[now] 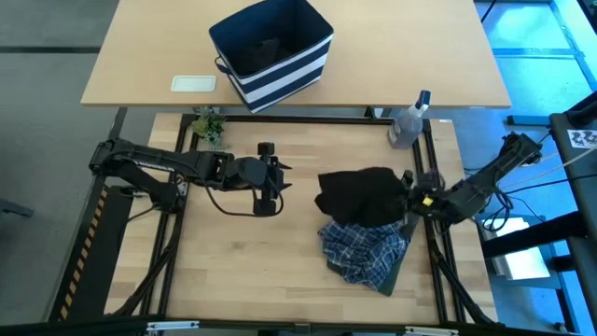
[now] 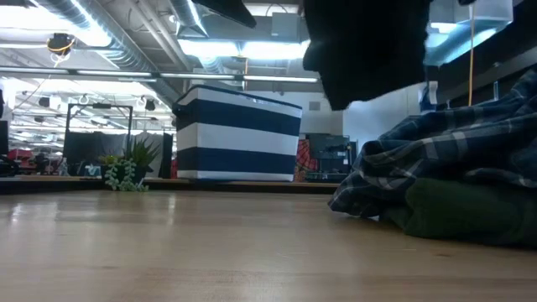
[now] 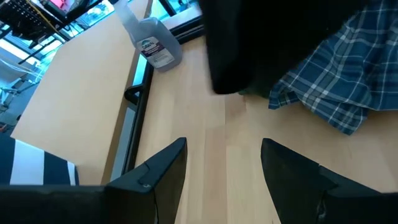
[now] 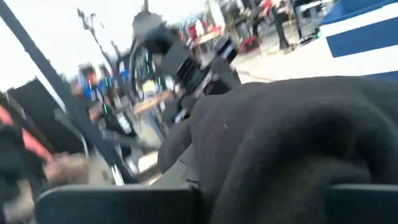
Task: Fold Laundry from Bin
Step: Stack the folded black shirt on top of the folded blue checkered pants
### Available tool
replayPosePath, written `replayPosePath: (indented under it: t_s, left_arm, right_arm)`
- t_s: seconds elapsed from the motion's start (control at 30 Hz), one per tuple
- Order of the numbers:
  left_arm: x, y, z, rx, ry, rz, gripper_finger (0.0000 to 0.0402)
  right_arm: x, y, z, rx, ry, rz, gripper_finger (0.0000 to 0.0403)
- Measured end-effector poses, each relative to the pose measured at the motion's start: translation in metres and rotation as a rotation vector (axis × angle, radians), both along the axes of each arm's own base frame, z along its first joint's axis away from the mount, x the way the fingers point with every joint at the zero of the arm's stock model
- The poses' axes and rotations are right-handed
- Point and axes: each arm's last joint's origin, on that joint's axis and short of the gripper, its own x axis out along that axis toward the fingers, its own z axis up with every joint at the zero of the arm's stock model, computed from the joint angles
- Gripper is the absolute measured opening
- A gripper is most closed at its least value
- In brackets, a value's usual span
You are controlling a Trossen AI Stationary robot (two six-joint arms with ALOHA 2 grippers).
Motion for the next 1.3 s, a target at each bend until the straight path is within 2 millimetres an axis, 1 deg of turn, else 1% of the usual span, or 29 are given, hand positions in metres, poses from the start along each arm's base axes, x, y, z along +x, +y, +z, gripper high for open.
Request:
replayPosePath:
  t_s: [0.1, 0.17, 0.4, 0.57, 0.67, 0.73, 0.83, 1.03, 1.1, 1.2, 1.27, 1.3]
  left_arm:
    - [0.000, -0.001, 0.000, -0.002, -0.001, -0.002, 0.0199]
    - [0.000, -0.003, 0.000, -0.003, -0.001, -0.007, 0.0199]
    - [-0.001, -0.010, 0.000, -0.005, 0.003, -0.028, 0.0199]
    - [-0.002, -0.011, -0.001, -0.005, 0.008, -0.024, 0.0199]
    - [-0.002, -0.011, -0.002, -0.008, 0.014, -0.021, 0.0199]
    - [-0.002, -0.011, -0.002, -0.008, 0.014, -0.020, 0.0199]
    - [-0.002, -0.011, -0.002, -0.008, 0.015, -0.020, 0.0199]
    - [-0.002, -0.011, -0.002, -0.008, 0.015, -0.019, 0.0199]
    - [-0.002, -0.011, -0.002, -0.008, 0.015, -0.019, 0.0199]
    - [-0.002, -0.011, -0.002, -0.009, 0.014, -0.018, 0.0199]
    - [-0.002, -0.011, -0.002, -0.010, 0.014, -0.018, 0.0199]
    - [-0.002, -0.011, -0.002, -0.010, 0.014, -0.018, 0.0199]
  right_arm:
    - [-0.008, -0.006, -0.008, 0.077, -0.074, -0.044, 0.0041]
    - [-0.015, -0.009, -0.012, 0.097, -0.084, -0.077, 0.0041]
    - [-0.041, -0.017, -0.006, 0.135, -0.100, -0.264, 0.0041]
    - [-0.053, -0.014, -0.009, 0.148, -0.080, -0.320, 0.0041]
    - [-0.058, -0.008, -0.015, 0.152, -0.071, -0.363, 0.0041]
    - [-0.059, -0.003, -0.020, 0.156, -0.066, -0.333, 0.0041]
    - [-0.061, 0.001, -0.023, 0.205, -0.079, -0.303, 0.0041]
    - [-0.058, 0.009, -0.023, 0.254, -0.095, -0.290, 0.0041]
    - [-0.058, 0.011, -0.022, 0.264, -0.092, -0.251, 0.0041]
    - [-0.056, 0.014, -0.018, 0.257, -0.072, -0.101, 0.0041]
    - [-0.055, 0.019, -0.015, 0.232, -0.059, 0.079, 0.0041]
    - [-0.056, 0.021, -0.013, 0.216, -0.057, 0.200, 0.0041]
